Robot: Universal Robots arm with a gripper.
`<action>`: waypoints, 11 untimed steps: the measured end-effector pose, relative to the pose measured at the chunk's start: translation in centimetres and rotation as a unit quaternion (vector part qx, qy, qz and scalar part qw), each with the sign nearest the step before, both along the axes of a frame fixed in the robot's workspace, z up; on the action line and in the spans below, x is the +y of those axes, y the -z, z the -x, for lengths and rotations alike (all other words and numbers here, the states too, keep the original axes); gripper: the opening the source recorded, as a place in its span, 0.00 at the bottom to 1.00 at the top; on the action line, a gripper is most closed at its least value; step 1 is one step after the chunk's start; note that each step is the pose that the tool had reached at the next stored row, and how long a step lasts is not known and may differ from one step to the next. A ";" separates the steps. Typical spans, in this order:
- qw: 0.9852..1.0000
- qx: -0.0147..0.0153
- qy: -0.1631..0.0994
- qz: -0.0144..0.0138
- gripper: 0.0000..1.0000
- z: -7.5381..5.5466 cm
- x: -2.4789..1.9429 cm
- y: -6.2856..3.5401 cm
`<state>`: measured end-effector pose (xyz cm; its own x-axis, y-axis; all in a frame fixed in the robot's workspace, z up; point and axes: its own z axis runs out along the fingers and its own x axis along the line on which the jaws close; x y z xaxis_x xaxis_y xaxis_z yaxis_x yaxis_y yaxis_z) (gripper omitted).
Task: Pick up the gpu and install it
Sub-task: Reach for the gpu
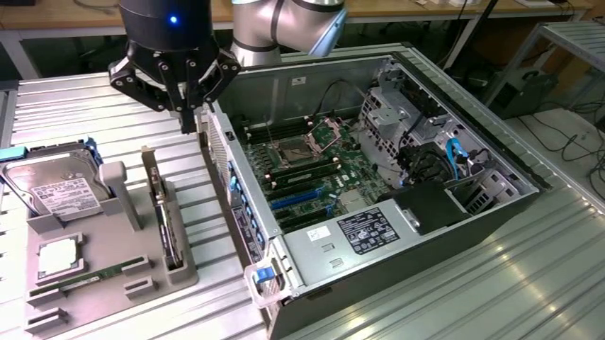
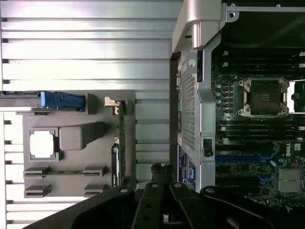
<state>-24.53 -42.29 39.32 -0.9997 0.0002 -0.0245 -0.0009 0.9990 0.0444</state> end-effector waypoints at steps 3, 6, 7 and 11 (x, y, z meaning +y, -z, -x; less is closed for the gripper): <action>1.000 0.000 -0.003 0.000 0.11 0.7 -0.05 0.00; 1.000 0.000 -0.006 0.000 0.11 1.5 -0.11 0.00; 1.000 0.000 -0.009 0.000 0.11 2.0 -0.16 0.00; 1.000 0.000 -0.014 0.000 0.11 3.2 -0.28 0.00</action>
<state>-27.76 -42.57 39.32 -0.9993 -0.0279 -0.0245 -0.0290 0.9986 0.0444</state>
